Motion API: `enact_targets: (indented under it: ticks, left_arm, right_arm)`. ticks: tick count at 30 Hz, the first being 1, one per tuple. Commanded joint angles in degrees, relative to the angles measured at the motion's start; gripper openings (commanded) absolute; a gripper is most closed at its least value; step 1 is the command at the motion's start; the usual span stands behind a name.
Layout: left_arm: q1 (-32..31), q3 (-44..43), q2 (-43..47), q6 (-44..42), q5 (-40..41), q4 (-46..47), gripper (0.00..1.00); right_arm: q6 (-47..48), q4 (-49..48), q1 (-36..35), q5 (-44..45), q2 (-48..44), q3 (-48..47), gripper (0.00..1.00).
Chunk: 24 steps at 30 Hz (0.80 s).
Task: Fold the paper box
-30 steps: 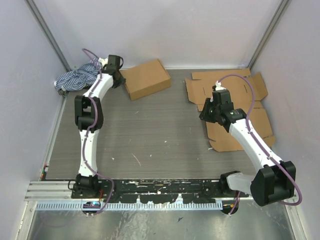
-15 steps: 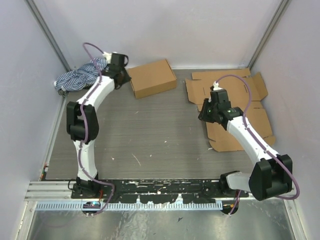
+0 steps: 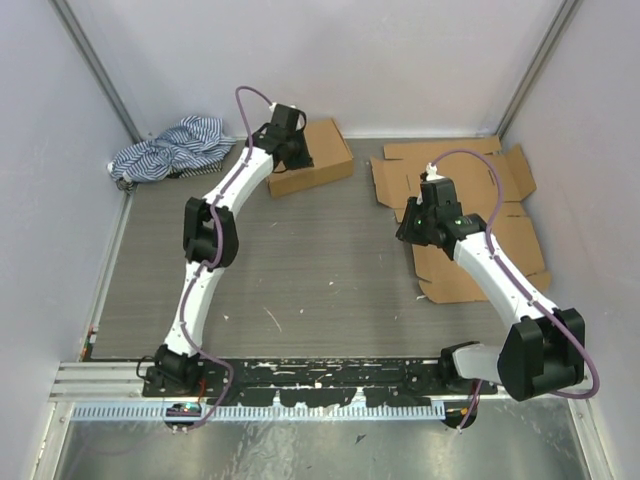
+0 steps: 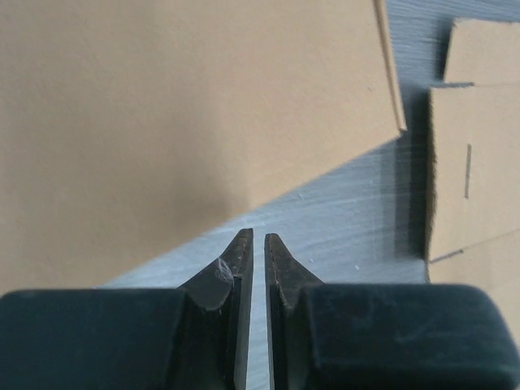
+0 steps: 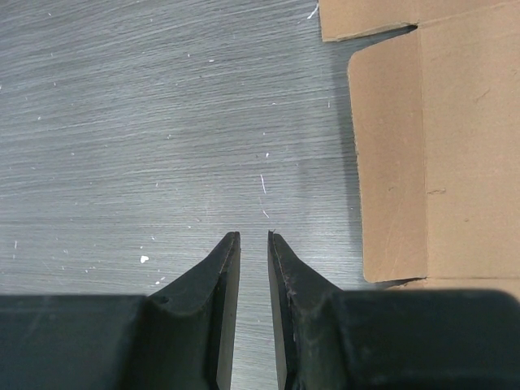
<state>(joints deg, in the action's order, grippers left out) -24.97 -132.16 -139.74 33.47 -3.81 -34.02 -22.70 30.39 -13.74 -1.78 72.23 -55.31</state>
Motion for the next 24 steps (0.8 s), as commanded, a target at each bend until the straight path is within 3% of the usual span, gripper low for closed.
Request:
enact_targets:
  ticks: [1, 18, 20, 24]
  left_arm:
    - [1.0, -10.2, -5.9, -1.6, 1.8, -14.0, 0.18]
    - [13.2, -6.0, -3.7, 0.5, 6.7, -13.6, 0.25]
    - [13.2, -2.2, -0.4, 0.2, 6.7, -12.5, 0.25]
    - [12.6, 15.5, 11.9, 1.8, 4.3, -3.4, 0.24]
  right_arm:
    - [0.2, -1.5, 0.0, -0.2, -1.7, -1.6, 0.26]
    - [-0.4, -1.7, 0.0, 1.2, -0.6, -1.6, 0.26]
    - [-0.5, -1.7, 0.1, 3.2, -0.2, -2.0, 0.26]
    - [-0.3, -1.0, 1.4, 12.1, 2.8, -5.6, 0.29]
